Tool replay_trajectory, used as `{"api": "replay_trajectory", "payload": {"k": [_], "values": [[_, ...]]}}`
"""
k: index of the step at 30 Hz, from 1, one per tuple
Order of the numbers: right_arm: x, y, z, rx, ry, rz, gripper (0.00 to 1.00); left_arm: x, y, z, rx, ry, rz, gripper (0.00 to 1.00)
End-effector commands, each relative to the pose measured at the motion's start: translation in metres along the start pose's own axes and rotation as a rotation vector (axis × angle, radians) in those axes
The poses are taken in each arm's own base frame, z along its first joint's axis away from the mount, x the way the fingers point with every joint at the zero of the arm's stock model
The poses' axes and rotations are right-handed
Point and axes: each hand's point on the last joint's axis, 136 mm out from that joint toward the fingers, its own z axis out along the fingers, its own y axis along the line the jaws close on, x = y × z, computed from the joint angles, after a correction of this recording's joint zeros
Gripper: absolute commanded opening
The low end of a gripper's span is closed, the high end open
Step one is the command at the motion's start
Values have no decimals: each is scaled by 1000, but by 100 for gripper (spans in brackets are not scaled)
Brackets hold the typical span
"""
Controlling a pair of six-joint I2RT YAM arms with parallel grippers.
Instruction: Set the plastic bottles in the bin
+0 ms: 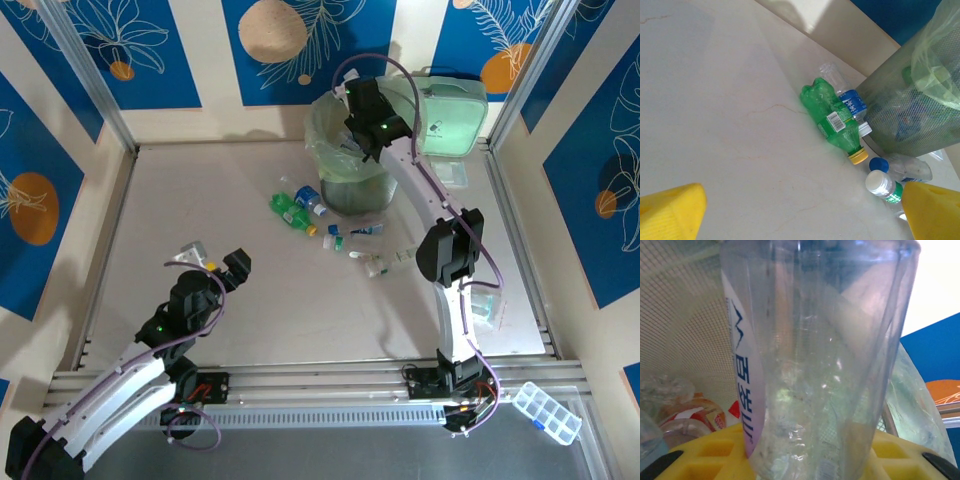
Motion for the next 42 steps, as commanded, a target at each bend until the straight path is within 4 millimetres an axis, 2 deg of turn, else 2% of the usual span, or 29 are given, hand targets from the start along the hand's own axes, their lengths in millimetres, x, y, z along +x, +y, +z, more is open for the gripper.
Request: {"api": "replay_trajectory", "payload": {"k": [1, 7, 11, 15, 22, 25, 27, 35, 38, 42], "values": [[0, 4, 11, 43, -9, -75, 45, -3, -5, 0, 23, -8, 11, 99], [16, 17, 31, 19, 33, -78, 49, -6, -2, -3, 9, -24, 12, 99], [8, 17, 24, 3, 15, -58, 68, -7, -2, -4, 10, -33, 14, 99], [-3, 15, 13, -11, -12, -42, 79, -8, -1, -4, 9, -37, 16, 99], [-13, 14, -7, -73, -51, -6, 81, -9, -2, -5, 13, -40, 15, 99], [-15, 7, -13, -67, -53, 11, 81, -10, -3, -6, 16, -42, 15, 99], [-14, 0, -16, -62, -52, 34, 85, -10, -2, -6, 13, -43, 17, 99], [-4, -22, -20, -41, -27, 85, 89, -10, -2, -6, 10, -45, 18, 99], [3, -36, -15, 12, 9, 118, 91, -9, -1, -5, 7, -42, 18, 99], [17, -40, -7, 9, 59, 170, 91, -9, 0, -4, 2, -41, 21, 99]]}}
